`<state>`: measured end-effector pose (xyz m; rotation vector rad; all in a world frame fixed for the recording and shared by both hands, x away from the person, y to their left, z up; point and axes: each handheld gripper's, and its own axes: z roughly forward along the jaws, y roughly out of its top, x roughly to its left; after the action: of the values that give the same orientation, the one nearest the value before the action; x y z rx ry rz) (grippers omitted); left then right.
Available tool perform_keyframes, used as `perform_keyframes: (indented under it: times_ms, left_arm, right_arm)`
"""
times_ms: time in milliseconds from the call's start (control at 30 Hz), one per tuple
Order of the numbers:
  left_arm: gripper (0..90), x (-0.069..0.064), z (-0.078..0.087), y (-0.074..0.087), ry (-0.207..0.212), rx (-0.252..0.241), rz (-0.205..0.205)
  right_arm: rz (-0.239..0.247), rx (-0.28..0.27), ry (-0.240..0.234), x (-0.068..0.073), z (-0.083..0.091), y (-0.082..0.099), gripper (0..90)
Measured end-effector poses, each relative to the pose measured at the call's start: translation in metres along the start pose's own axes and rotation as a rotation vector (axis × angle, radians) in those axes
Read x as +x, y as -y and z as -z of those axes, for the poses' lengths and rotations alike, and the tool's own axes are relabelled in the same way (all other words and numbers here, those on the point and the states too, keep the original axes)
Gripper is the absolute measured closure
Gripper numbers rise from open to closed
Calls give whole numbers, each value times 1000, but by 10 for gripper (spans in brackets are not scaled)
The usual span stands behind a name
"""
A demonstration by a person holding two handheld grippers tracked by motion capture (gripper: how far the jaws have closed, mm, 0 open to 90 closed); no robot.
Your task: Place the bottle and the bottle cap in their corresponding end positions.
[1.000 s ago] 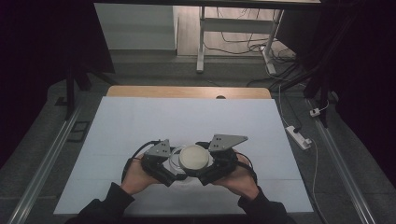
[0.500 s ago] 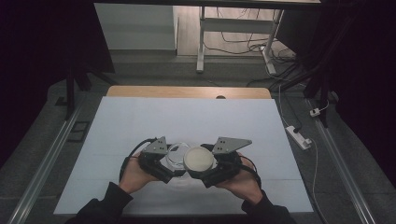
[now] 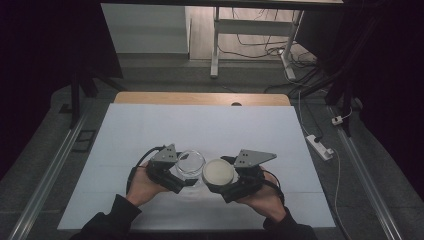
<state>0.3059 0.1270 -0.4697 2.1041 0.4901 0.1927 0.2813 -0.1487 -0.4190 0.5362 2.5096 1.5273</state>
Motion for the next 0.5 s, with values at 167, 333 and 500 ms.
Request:
perform_keyframes:
  times_ms: [167, 333, 500]
  left_arm:
    - [77, 4, 2, 0, -20, -3, 6]
    - [77, 12, 2, -3, -34, -9, 12]
    - [77, 19, -1, -6, -49, -5, 11]
  right_arm:
    - [11, 1, -4, 3, 1, 1, 71]
    - [12, 0, -2, 5, 2, 3, 71]
    - [11, 3, -2, 5, 0, 7, 71]
